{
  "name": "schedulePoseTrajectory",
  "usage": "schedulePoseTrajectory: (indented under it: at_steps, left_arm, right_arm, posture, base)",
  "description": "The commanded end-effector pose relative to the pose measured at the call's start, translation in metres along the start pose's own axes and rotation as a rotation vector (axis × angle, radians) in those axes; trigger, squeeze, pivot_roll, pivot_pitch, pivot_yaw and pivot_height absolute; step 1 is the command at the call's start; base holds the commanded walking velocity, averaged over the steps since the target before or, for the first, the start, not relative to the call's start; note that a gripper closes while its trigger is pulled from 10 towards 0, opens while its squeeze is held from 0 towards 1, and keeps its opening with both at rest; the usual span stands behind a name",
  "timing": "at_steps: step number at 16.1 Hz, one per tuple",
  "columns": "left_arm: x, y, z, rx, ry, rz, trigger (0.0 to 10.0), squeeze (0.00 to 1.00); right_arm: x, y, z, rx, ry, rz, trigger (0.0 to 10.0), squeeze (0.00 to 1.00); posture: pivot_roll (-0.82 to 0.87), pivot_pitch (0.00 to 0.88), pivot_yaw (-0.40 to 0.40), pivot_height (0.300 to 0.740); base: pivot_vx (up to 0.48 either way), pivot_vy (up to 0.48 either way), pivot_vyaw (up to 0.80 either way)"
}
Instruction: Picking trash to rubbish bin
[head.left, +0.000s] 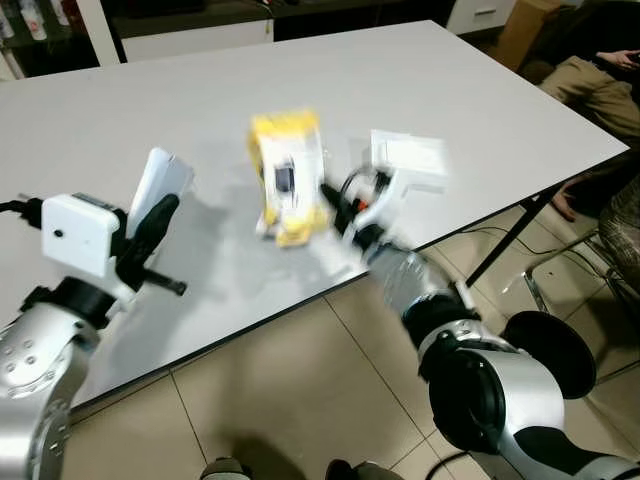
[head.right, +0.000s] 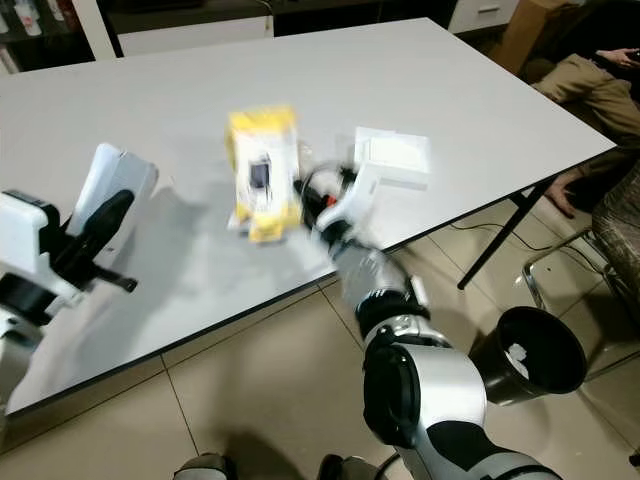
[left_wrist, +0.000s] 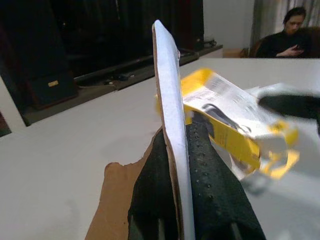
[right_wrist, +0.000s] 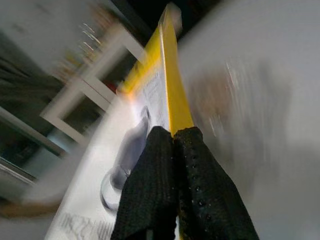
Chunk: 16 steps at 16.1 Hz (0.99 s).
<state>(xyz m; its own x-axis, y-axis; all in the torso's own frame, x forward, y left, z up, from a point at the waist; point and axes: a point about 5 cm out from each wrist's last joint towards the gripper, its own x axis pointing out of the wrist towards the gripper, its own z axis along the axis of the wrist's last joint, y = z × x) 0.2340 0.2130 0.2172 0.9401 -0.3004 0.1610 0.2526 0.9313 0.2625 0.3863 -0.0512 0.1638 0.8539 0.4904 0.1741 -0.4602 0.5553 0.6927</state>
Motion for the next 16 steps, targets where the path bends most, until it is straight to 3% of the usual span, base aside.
schedulePoseTrajectory:
  at_steps: [1, 5, 9, 10, 11, 16]
  left_arm:
    - [0.004, -0.006, -0.004, -0.013, -0.004, -0.010, 0.0, 0.00]
    - [0.020, -0.018, -0.009, -0.059, -0.033, -0.035, 0.0, 0.00]
    - [0.025, -0.024, -0.014, -0.073, -0.037, -0.045, 0.0, 0.00]
    - [0.023, -0.021, -0.014, -0.062, -0.037, -0.037, 0.0, 0.00]
    - [0.021, -0.018, -0.014, -0.053, -0.033, -0.023, 0.0, 0.00]
    - [0.006, -0.002, -0.008, 0.012, -0.019, 0.020, 0.0, 0.00]
  right_arm:
    - [-0.001, 0.003, 0.016, -0.010, -0.061, 0.058, 0.0, 0.00]
    - [-0.022, 0.009, 0.033, -0.140, -0.107, 0.148, 0.0, 0.00]
    - [-0.033, -0.003, 0.018, -0.267, -0.029, 0.042, 0.0, 0.00]
    - [-0.033, -0.008, 0.014, -0.320, 0.007, -0.022, 10.0, 0.00]
    - [-0.031, -0.008, 0.012, -0.346, 0.032, -0.036, 10.0, 1.00]
    - [-0.006, -0.004, 0.003, -0.235, 0.082, -0.068, 10.0, 1.00]
  posture:
    - [0.20, 0.067, -0.095, 0.740]
    - [0.14, 0.037, -0.076, 0.740]
    - [0.12, 0.033, -0.070, 0.740]
    - [0.13, 0.036, -0.077, 0.740]
    - [0.14, 0.037, -0.082, 0.740]
    - [0.24, 0.059, -0.113, 0.740]
  base:
    - [0.000, 0.000, 0.00]
    - [0.000, 0.000, 0.00]
    - [0.000, 0.000, 0.00]
    - [0.000, 0.000, 0.00]
    - [0.000, 0.000, 0.00]
    - [0.000, 0.000, 0.00]
